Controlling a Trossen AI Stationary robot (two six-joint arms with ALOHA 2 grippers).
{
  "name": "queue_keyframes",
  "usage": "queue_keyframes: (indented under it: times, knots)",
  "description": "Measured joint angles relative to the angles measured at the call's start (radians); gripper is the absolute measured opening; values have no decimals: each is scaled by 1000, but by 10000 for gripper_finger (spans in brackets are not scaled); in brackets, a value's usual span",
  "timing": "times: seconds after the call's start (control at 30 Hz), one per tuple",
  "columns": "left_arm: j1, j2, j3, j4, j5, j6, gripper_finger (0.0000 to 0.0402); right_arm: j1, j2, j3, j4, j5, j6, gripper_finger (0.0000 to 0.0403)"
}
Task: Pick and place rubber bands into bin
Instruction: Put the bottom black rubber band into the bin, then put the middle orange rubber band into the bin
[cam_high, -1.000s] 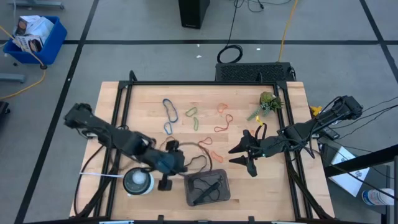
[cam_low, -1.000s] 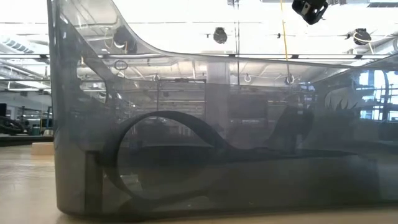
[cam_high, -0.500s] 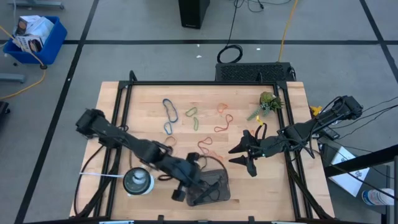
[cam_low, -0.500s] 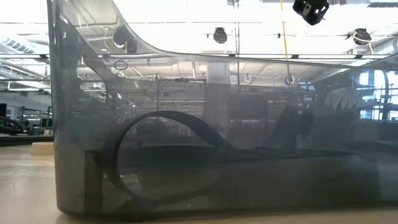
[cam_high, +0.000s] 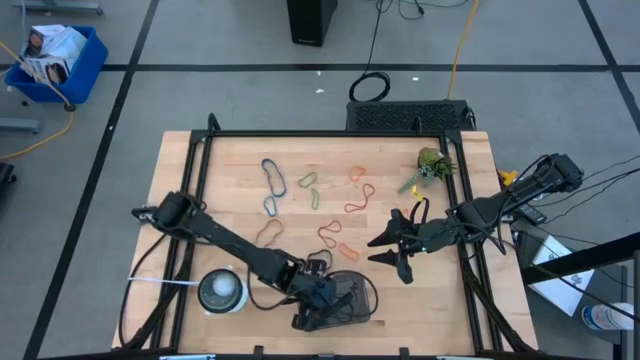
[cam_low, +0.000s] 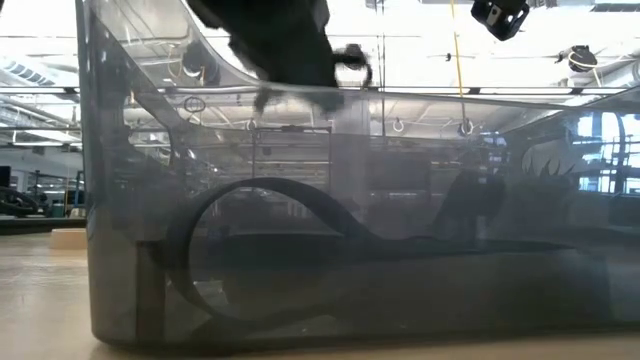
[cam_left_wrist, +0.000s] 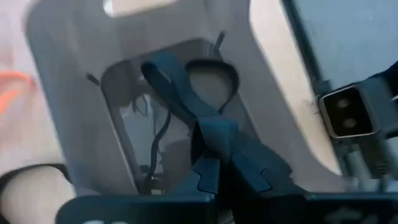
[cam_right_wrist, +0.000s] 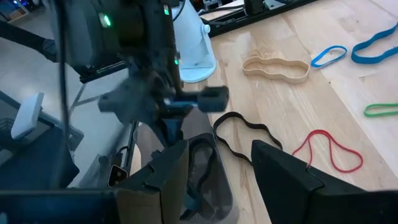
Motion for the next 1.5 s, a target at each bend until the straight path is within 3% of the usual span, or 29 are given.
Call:
queue_keyframes:
  times: [0.3,0.53,0.8,0.97,1.17,1.33,1.5]
  knots:
    - [2,27,0,1,-10,-17,13,0,0,0,0,0,0,171]
    - [3,18,0,1,17,-45,75,0,0,0,0,0,-1,171]
    - [5,11,0,-7,29,-56,171,0,0,0,-7,0,-1,172]
    - [34,-44,1,-36,100,-55,202,-5,-6,1,-38,0,10,171]
    - [91,-241,3,-57,116,9,211,-61,-9,156,-480,21,157,171]
    - [158,-448,4,-73,100,118,212,-139,4,270,-852,110,425,171]
    - [226,-617,4,-81,98,228,212,-242,5,206,-949,108,519,172]
